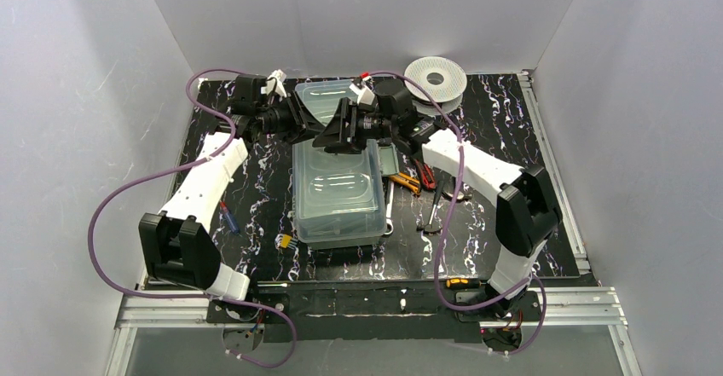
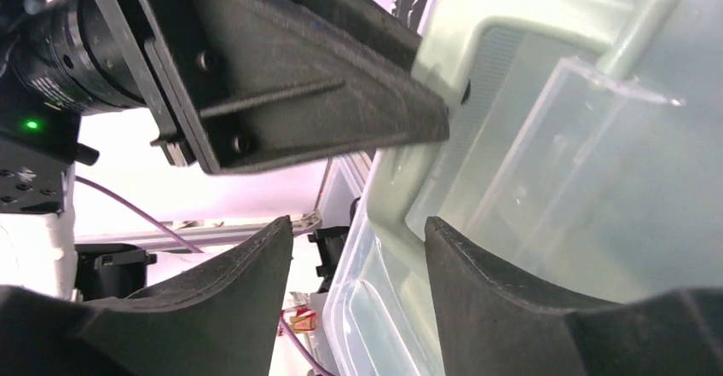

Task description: Pack the tool kit

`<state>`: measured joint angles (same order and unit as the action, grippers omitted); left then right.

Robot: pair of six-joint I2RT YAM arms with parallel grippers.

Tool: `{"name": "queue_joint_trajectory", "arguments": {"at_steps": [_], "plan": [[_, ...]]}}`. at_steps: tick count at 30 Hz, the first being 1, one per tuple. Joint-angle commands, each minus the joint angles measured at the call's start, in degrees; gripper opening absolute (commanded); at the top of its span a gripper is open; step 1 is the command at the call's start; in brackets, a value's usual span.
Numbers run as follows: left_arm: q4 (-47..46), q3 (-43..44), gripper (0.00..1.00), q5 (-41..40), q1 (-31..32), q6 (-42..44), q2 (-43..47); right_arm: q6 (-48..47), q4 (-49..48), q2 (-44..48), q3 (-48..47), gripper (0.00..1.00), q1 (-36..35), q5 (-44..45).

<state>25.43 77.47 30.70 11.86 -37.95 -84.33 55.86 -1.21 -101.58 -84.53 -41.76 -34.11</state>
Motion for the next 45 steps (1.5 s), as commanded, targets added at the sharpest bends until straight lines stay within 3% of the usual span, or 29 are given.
{"name": "queue_joint_trajectory", "arguments": {"at_steps": [1, 9, 13, 19, 24, 31, 38, 45], "plan": [[1.72, 3.15, 0.30, -1.51, 0.75, 1.88, -0.26, -5.45, 7.75, 5.46, -2.48, 0.67, 0.82, 5.32], [2.26, 4.34, 0.17, -1.78, 1.75, 2.42, -1.18, -10.83, 13.60, 14.48, 2.91, 0.69, 4.85, 13.22], [3.44, 5.64, 0.00, -2.49, 2.03, 3.04, -1.10, -12.36, 14.49, 19.01, 8.17, 0.69, 9.24, 15.22], [9.47, 13.79, 0.00, -3.42, 2.00, 5.30, -2.73, -15.04, 14.56, 23.66, 16.46, 0.70, 15.36, 17.74], [14.09, 24.26, 0.00, 0.15, 0.97, 4.99, -5.21, -18.33, 14.60, 22.80, 18.85, 0.71, 16.27, 19.39], [14.93, 25.27, 0.00, 7.03, -5.49, 3.14, -4.38, -19.18, 17.78, 16.39, 16.22, 0.69, 14.68, 22.07], [6.20, 15.21, 0.00, 17.48, -14.39, -1.53, -2.37, -21.36, 23.42, 6.21, 2.97, 0.65, 13.28, 29.30], [3.32, 11.64, 0.00, 21.78, -17.13, -2.34, -3.29, -22.88, 26.04, -3.88, -9.09, 0.62, 13.28, 31.49]]}}
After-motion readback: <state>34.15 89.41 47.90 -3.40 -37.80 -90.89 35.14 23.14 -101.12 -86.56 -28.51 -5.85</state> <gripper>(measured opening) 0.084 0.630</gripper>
